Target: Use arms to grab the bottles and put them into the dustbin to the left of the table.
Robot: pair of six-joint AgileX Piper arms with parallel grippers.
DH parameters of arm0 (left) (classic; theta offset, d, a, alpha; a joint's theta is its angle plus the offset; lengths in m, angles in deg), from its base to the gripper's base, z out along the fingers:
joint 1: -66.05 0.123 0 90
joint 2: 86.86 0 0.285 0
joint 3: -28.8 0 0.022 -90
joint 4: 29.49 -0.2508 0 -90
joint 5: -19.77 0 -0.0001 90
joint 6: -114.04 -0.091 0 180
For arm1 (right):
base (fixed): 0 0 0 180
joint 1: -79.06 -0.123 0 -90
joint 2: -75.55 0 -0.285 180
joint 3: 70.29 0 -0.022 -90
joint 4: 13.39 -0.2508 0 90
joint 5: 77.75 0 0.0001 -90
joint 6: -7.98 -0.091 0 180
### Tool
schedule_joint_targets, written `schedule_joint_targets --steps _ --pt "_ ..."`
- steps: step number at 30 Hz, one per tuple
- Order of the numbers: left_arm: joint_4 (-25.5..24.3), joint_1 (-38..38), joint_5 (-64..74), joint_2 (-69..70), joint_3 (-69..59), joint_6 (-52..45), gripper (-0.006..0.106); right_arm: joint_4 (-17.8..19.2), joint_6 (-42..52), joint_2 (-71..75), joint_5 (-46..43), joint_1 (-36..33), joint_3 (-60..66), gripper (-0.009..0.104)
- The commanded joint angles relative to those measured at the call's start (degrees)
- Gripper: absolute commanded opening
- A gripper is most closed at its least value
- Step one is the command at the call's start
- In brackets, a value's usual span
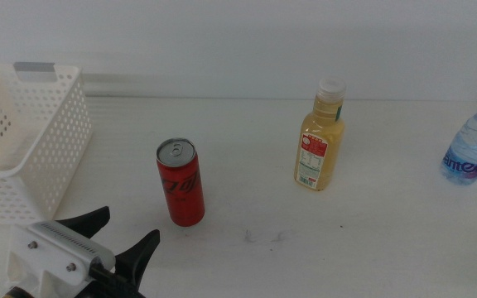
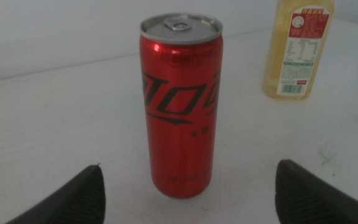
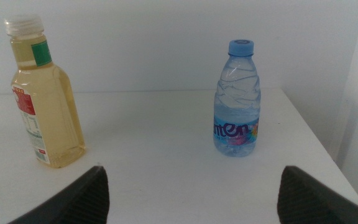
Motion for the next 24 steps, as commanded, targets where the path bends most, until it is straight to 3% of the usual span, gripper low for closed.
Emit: schedule_joint_targets --steps 1,11,24 --pt "-0.2 -0.21 -1.53 -0.6 -0.11 0.68 0.094 0.43 0.28 0.22 -0.51 0.31 0.17 0.081" --pt "-1.78 -0.21 3.93 -1.89 6.71 0.64 0.094 0.43 0.28 0.22 -0.51 0.31 0.17 0.081" --pt "-3.37 -0.21 2.91 -18.47 19.25 3.47 0.094 0.43 0.28 0.22 -0.51 0.31 0.17 0.081"
